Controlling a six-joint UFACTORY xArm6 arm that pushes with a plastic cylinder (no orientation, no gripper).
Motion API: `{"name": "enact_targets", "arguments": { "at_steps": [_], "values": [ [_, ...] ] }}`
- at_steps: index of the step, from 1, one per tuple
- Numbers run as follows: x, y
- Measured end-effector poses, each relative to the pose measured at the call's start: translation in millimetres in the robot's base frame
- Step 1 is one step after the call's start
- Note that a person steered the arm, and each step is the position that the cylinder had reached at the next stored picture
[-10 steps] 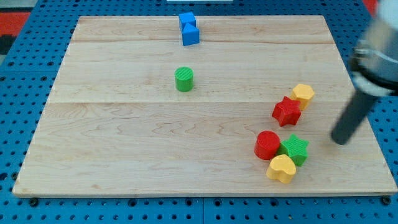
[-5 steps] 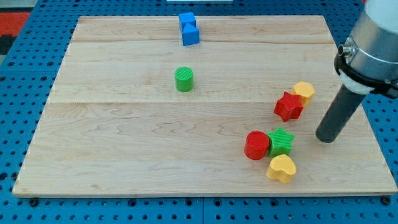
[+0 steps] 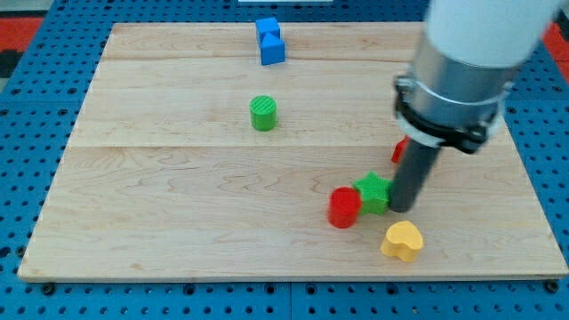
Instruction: Move the green star towards bottom right of the green circle
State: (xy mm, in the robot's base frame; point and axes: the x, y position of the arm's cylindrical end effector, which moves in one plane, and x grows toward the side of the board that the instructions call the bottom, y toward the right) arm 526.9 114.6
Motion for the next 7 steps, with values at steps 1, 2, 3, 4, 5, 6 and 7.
{"name": "enact_targets", "arguments": {
  "at_steps": [1,2,3,4,5,6,7],
  "values": [
    [-30,-33],
    [-32,-25],
    [0,-15],
    [-4,-76],
    [-75,-102],
    [-84,-108],
    [-80,-55]
  ]
}}
